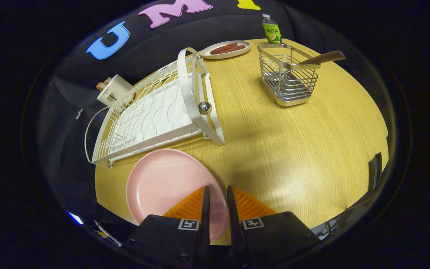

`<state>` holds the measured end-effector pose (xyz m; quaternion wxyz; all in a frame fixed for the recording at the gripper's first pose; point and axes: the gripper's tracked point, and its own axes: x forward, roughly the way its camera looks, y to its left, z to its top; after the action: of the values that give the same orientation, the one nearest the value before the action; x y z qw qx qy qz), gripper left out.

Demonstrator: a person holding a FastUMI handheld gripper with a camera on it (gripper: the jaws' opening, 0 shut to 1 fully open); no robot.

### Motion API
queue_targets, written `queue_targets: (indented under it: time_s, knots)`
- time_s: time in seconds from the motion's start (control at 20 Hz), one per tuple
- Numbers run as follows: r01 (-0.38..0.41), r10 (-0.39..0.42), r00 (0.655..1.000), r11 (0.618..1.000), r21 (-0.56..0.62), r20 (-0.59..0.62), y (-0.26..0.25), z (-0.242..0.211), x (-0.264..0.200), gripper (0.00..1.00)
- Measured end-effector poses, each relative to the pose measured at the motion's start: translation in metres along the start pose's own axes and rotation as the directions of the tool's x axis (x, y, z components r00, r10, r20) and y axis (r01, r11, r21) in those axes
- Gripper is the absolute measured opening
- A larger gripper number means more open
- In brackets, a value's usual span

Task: Take the plate from the dish rack, then take the spoon from the basket and place it into the plate.

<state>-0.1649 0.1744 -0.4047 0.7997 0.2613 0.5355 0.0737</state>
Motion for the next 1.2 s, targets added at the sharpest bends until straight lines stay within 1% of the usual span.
queue_targets:
  time_s: [0.05,0.15,0.25,0.35,0.4,0.55,0.65,0.75,0.8,0.9,1.1,1.2]
  knots:
    - [-0.002,0.002,1.0,1.0,0.0,0.005,0.001,0.001,0.0,0.31]
    - [0.003,-0.003,1.0,1.0,-0.026,0.019,0.002,0.005,-0.002,0.5]
    - [0.004,-0.002,0.999,0.998,-0.058,0.046,0.002,0.011,-0.009,0.6]
    - [-0.01,0.016,0.997,0.996,-0.085,0.077,0.002,0.02,-0.02,0.64]
    - [-0.016,0.026,0.995,0.995,-0.101,0.093,0.002,0.025,-0.028,0.68]
    - [-0.027,0.058,0.98,0.986,-0.163,0.189,-0.003,0.053,-0.07,0.68]
    - [-0.01,0.067,0.958,0.979,-0.202,0.277,-0.014,0.087,-0.099,0.68]
    - [0.046,0.046,0.931,0.969,-0.242,0.362,-0.034,0.128,-0.121,0.67]
    - [0.092,0.026,0.915,0.958,-0.27,0.404,-0.048,0.15,-0.129,0.67]
    - [0.161,-0.017,0.902,0.941,-0.299,0.432,-0.076,0.176,-0.132,0.67]
    - [0.218,-0.077,0.9,0.933,-0.288,0.43,-0.116,0.198,-0.114,0.67]
    - [0.227,-0.092,0.905,0.931,-0.287,0.415,-0.13,0.201,-0.1,0.66]
